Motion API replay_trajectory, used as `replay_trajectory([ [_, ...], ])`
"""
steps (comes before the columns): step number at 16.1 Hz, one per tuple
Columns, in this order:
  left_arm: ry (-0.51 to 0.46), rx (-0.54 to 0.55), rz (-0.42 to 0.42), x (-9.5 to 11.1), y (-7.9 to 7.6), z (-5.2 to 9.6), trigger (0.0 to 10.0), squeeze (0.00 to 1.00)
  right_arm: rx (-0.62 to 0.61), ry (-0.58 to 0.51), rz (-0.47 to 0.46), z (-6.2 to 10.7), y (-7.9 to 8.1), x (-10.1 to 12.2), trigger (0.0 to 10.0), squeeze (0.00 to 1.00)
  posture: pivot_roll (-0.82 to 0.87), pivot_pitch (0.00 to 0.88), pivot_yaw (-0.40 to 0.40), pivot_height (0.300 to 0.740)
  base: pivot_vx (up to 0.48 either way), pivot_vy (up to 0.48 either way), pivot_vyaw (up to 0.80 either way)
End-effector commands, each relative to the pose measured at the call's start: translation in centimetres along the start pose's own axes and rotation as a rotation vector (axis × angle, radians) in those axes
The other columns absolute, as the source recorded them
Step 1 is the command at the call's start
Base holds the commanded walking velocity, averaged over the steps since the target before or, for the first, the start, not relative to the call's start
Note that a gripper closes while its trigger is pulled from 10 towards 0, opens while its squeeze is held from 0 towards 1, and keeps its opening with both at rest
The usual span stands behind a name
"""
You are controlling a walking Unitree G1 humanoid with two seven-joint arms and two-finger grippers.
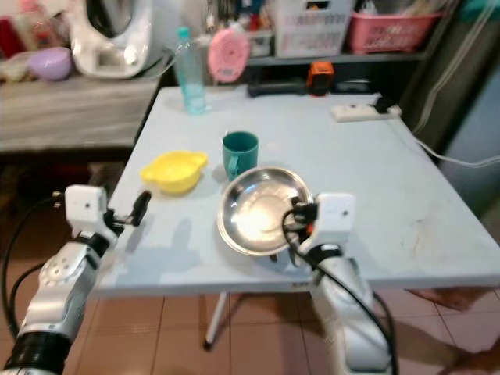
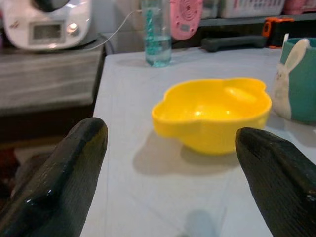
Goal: Setting the table
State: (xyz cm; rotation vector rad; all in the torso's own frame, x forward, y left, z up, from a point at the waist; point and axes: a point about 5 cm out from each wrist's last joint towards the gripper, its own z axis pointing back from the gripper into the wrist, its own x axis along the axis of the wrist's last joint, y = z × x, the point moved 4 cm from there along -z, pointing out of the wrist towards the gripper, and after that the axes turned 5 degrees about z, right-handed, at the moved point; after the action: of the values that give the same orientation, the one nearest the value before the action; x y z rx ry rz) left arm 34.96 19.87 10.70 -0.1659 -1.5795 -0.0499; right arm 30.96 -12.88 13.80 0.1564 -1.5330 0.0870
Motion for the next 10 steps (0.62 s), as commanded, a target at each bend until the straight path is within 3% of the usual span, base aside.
replay_trajectory([
  [1, -0.004, -0.021, -0.017, 0.38, -0.51, -0.42, 10.0, 0.0, -0.012, -0.061, 0.013, 0.15, -0.38, 1.38, 10.0, 0.0, -0.11, 0.018, 0.07, 0.74, 0.0, 0.442, 0.0],
  [10, -0.01, -0.004, -0.02, 0.39, -0.38, -0.36, 10.0, 0.0, 0.051, -0.094, 0.055, 0.1, 0.5, 1.87, 10.0, 0.0, -0.1, 0.014, 0.067, 0.74, 0.0, 0.477, 0.0],
])
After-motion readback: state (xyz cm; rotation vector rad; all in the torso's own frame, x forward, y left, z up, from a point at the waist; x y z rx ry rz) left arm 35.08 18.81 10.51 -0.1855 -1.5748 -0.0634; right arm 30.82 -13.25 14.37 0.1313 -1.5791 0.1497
